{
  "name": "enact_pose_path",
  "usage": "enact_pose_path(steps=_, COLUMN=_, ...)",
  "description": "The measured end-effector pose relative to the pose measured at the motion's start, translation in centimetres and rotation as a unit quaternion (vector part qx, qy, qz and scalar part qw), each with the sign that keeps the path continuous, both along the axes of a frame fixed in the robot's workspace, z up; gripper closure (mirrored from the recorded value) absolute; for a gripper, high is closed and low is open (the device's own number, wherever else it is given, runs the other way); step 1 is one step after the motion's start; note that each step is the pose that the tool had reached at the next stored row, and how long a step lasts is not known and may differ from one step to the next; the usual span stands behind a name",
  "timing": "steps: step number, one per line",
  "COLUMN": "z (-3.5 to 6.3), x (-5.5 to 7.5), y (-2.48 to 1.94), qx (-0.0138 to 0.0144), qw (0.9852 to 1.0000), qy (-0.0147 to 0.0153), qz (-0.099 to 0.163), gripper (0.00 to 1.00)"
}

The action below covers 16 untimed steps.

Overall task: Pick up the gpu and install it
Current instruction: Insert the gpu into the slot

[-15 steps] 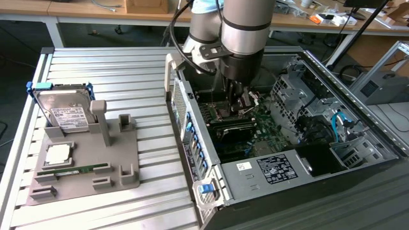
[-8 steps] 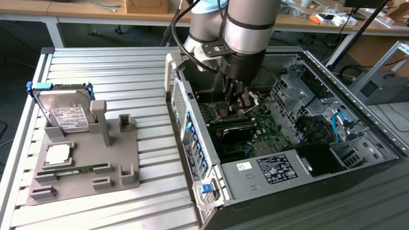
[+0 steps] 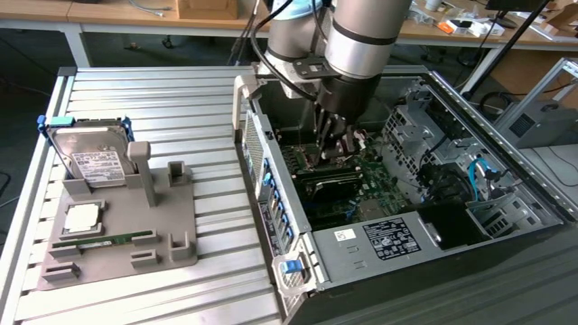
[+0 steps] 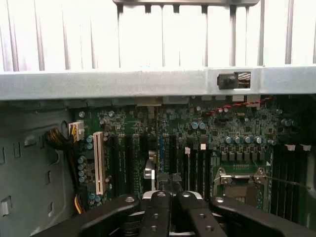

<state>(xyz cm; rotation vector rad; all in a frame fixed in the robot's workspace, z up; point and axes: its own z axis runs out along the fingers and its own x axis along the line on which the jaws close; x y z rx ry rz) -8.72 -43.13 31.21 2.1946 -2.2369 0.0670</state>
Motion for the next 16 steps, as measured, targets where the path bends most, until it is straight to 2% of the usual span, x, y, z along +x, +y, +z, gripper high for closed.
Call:
enact_pose_path(steps=12, z=-0.43, x=4.8, y=-0.2, qx=-0.0008, qw=1.0, qy=0.0079, qz=0.0, gripper=0.89)
enact_pose_path(steps=16, z=-0.5, x=5.9, y=-0.2, qx=-0.0013, qw=1.0, qy=0.0096, qz=0.0, gripper=0.89)
